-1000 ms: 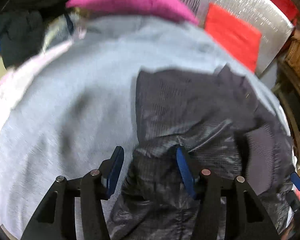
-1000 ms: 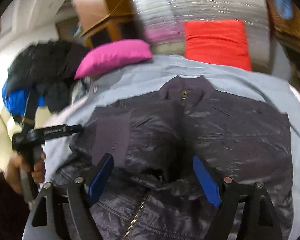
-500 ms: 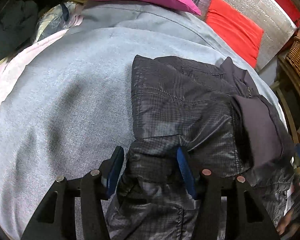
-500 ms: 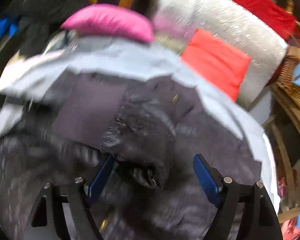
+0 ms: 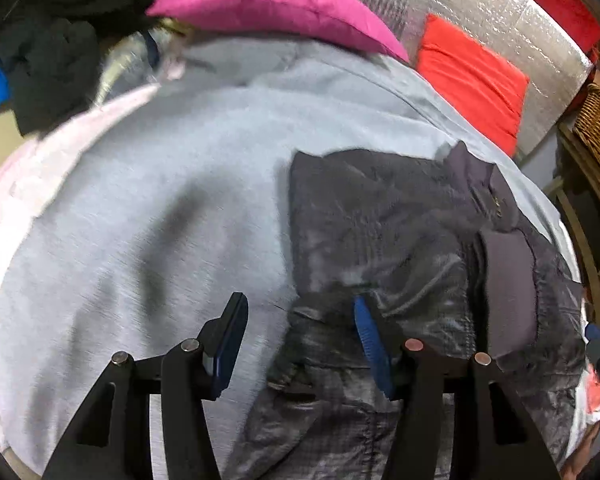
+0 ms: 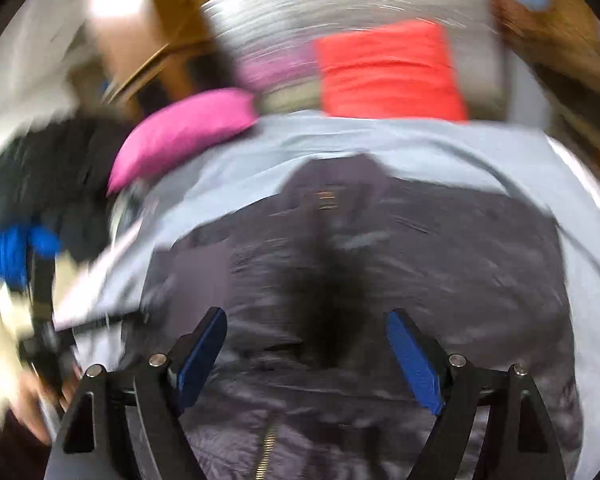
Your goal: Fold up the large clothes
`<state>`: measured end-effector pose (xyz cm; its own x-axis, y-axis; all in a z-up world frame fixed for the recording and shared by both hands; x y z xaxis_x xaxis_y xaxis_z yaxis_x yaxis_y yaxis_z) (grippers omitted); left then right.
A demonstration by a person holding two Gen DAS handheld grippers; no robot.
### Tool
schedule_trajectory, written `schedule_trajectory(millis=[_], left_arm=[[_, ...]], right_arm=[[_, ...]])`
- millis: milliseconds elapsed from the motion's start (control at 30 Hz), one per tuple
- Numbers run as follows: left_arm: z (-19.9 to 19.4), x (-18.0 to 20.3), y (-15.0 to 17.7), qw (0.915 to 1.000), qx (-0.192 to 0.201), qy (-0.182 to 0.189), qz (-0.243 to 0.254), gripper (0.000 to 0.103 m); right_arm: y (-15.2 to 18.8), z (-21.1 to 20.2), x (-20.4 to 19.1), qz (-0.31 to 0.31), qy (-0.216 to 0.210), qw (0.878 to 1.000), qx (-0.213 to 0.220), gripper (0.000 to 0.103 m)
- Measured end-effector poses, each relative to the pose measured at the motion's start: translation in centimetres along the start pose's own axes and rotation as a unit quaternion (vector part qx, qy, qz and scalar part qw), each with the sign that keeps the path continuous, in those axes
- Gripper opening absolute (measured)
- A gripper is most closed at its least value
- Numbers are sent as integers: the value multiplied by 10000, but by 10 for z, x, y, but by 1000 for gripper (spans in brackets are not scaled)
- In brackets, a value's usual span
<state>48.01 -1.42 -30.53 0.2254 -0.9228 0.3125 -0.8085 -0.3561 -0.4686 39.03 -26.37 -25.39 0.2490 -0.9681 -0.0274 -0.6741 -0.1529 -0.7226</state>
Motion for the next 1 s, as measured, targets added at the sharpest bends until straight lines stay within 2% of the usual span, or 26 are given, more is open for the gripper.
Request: schedule_trajectory(millis=[100,200,267,333,400,500,533,567,667,767,867,933,1000], left_arm=[[9,-6,4,9997,-164,-147,79,57],[15,-15,4,9989,-411,40,-235,57],[12,-21,-3,9988,-336,38,-344,57],[9,-29,-10,9993,-154,-170,-284,57],[8,-33,-11,9992,-148,-217,-288,56],[9,-34,-9,9990,-262,-56,-370,56],[10,-33,-9,9990,-255,-69,-358,56],[10,-32,-9,9992,-234,-96,-316,56],[11,-24,-9,9995,-198,-69,-244,56],[11,-16,-7,9996,-192,-14,-182,56],[10,-9,-5,9998,-154,-24,-117,56],[10,-4,-4,9998,-145,44,-89,56],[8,1,-3,9999,-101,79,-29,56]], right_arm=[[-9,23,-37,-624,-86,9975,-319,85],[-21,45,-59,-387,-248,9977,-493,85],[-29,60,-71,-339,-166,9976,-576,85],[-32,78,-77,-442,74,9967,-675,85],[-28,99,-84,-689,445,9923,-927,85],[-24,109,-71,-1291,1465,9747,-1089,84],[-26,108,-64,-1282,1637,9725,-1053,84],[-28,99,-47,-1139,1880,9708,-964,84],[-30,67,12,-281,2028,9764,-693,84],[-21,18,85,1029,1828,9776,-192,85],[1,-21,146,2209,1613,9618,110,85],[17,-29,166,2883,849,9533,311,85],[34,-24,171,3338,42,9422,300,85]])
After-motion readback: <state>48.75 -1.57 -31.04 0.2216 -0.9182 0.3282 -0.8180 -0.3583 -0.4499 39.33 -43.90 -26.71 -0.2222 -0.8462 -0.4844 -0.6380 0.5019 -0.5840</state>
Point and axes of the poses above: each gripper's, at about its wrist camera, not at the fingertips, and z roughly the way its jaws point, x to its right, y to its underside, the point moved 10 cm from there along z, roughly the way its jaws point, and after that the axes turned 13 degrees about -z, right-handed, at the moved point
